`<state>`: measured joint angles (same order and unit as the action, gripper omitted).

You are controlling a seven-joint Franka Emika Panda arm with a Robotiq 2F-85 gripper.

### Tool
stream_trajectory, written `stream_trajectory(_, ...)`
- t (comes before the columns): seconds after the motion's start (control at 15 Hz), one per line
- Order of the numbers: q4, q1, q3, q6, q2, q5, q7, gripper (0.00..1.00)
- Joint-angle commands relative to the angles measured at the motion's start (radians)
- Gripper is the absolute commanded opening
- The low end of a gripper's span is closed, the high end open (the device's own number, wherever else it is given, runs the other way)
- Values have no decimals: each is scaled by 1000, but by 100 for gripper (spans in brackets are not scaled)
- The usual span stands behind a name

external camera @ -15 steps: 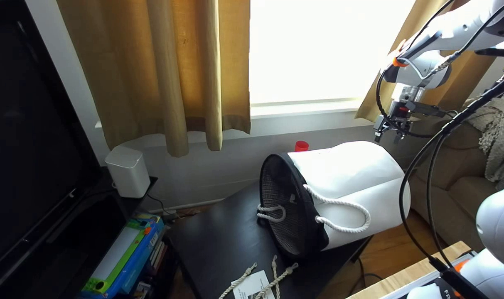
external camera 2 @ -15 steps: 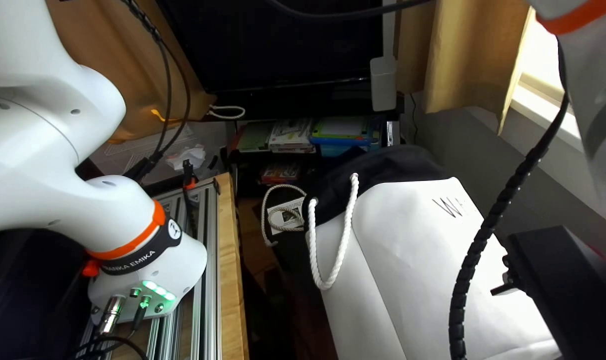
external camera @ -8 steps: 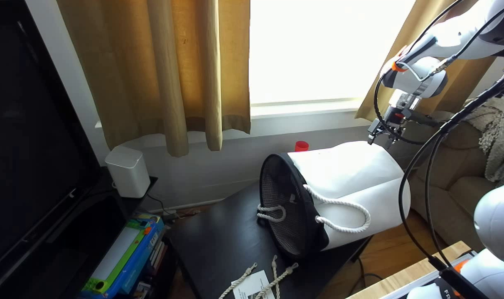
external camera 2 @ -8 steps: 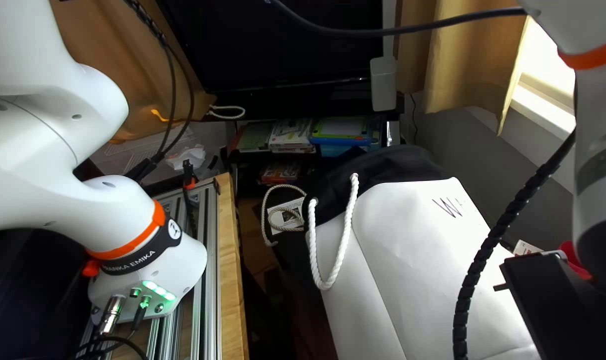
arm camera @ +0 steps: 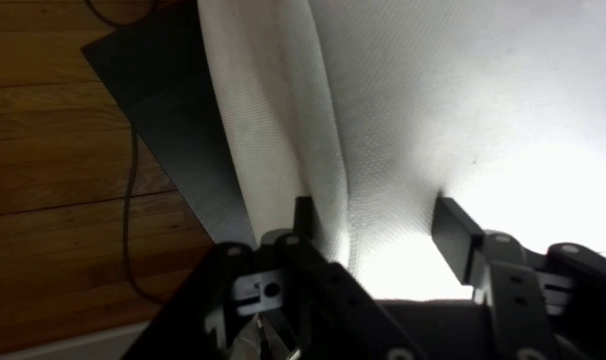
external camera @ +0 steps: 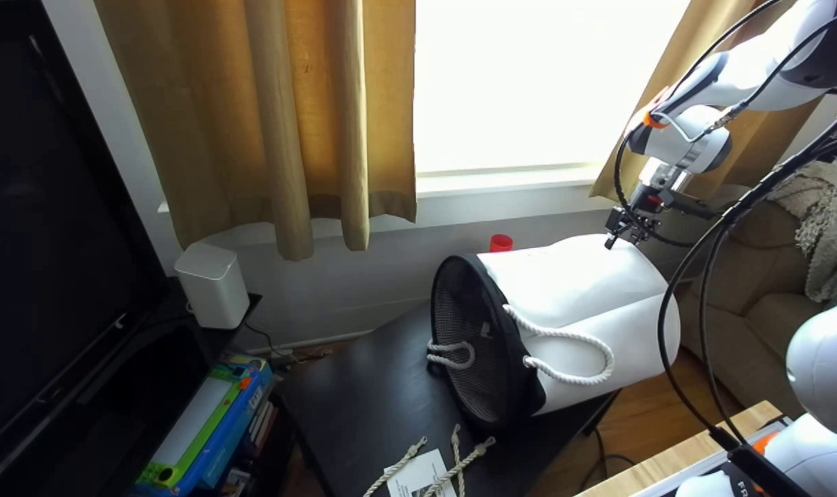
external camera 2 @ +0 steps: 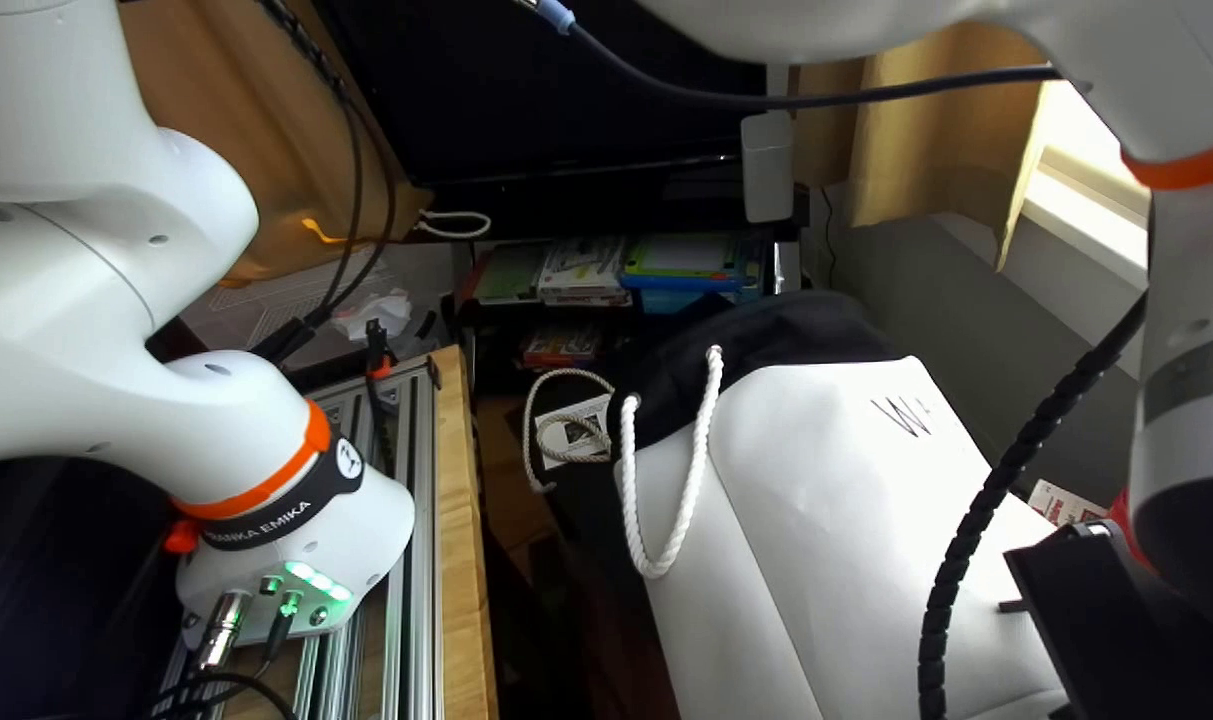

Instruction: Turn the laundry bag upside down

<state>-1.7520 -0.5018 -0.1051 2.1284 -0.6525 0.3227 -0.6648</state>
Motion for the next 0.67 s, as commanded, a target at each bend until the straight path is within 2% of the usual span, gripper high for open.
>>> stream_trajectory(0.0, 28, -17, 11, 11, -34, 1, -12, 84)
stream_trajectory(0.07, 33, -18, 12, 6, -37, 1, -13, 67)
stream_trajectory(0.13, 38, -19, 13, 4, -39, 1, -13, 40)
stream_trajectory(0.27, 46, -20, 13, -9, -44, -1, -10, 41)
stream_trajectory(0.47, 48, -21, 15, -22, -34, -3, -15, 16)
stream_trajectory(0.6, 48, -18, 17, -32, -21, -3, -14, 3)
